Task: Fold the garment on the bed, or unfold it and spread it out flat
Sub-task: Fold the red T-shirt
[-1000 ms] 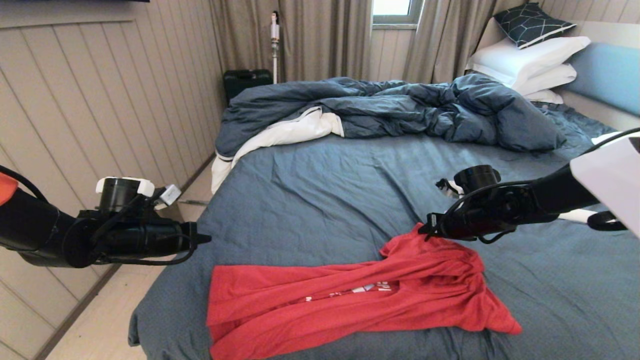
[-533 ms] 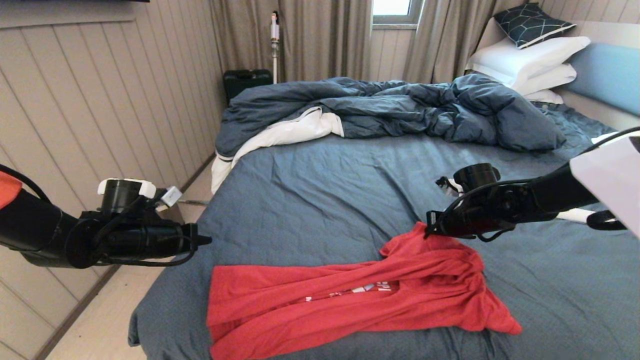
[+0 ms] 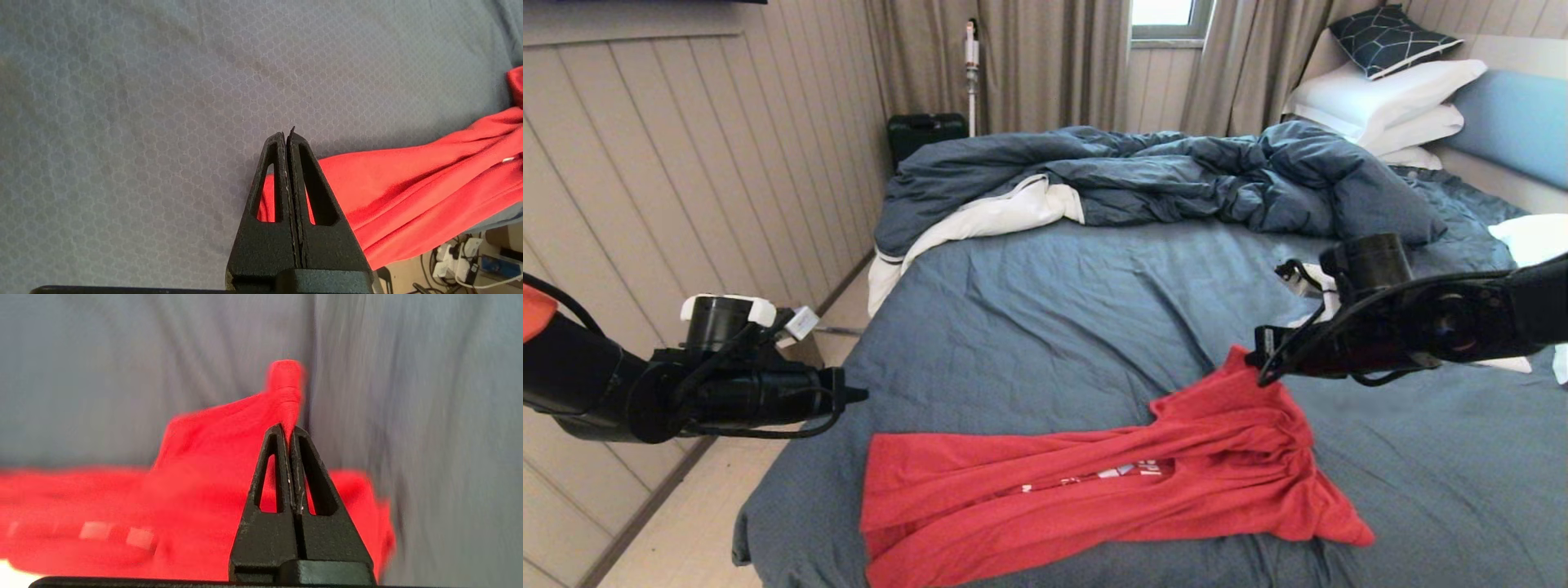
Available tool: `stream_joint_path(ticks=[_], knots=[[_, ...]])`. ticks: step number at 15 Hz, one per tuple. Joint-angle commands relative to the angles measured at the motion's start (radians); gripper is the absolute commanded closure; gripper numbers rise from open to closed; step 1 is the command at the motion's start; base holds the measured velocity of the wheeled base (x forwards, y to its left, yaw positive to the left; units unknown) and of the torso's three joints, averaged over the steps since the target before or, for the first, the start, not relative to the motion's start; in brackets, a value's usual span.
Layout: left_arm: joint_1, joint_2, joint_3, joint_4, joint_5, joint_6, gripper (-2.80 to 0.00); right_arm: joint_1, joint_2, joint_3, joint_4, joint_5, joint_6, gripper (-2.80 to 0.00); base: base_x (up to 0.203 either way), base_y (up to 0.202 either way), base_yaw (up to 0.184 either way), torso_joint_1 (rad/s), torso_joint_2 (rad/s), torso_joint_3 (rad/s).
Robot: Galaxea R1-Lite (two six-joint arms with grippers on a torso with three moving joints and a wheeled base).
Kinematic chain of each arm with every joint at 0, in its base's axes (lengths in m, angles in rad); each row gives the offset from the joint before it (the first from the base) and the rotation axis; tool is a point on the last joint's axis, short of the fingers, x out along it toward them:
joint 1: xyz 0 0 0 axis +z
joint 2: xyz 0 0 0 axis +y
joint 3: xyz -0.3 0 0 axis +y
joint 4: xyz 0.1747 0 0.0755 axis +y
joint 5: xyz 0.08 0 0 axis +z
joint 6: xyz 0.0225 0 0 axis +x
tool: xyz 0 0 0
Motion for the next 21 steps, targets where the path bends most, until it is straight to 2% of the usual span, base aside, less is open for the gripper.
stream_joint_path(ticks=[1,7,12,15,20,21], knots=[[-0.001,-0.004,0.009,-0.01,-0.001,-0.001,0.0,0.004,-0.132,0.087,-0.003,0.003,-0.001,0.0,0.0,0.0,0.0,0.0,0.0,0.0],[-0.009,0.0,0.01,-0.015,-0.001,0.002,0.0,0.003,-0.353,0.331,-0.006,0.005,-0.028,0.0,0.0,0.0,0.0,0.0,0.0,0.0],[-0.015,0.006,0.012,-0.015,-0.001,0.002,0.0,-0.005,-0.474,0.482,-0.002,0.004,-0.064,0.0,0.0,0.0,0.0,0.0,0.0,0.0],[-0.017,0.007,0.012,-0.015,-0.001,0.002,0.0,-0.006,-0.48,0.544,-0.01,0.004,-0.071,0.0,0.0,0.0,0.0,0.0,0.0,0.0],[-0.017,0.007,0.015,-0.015,-0.001,0.005,0.0,-0.004,-0.384,0.548,-0.016,0.001,-0.07,0.0,0.0,0.0,0.0,0.0,0.0,0.0],[-0.017,0.007,0.015,-0.015,-0.002,0.005,0.0,-0.007,-0.379,0.549,-0.025,0.002,-0.071,-2.8,0.0,0.0,0.0,0.0,0.0,0.0]])
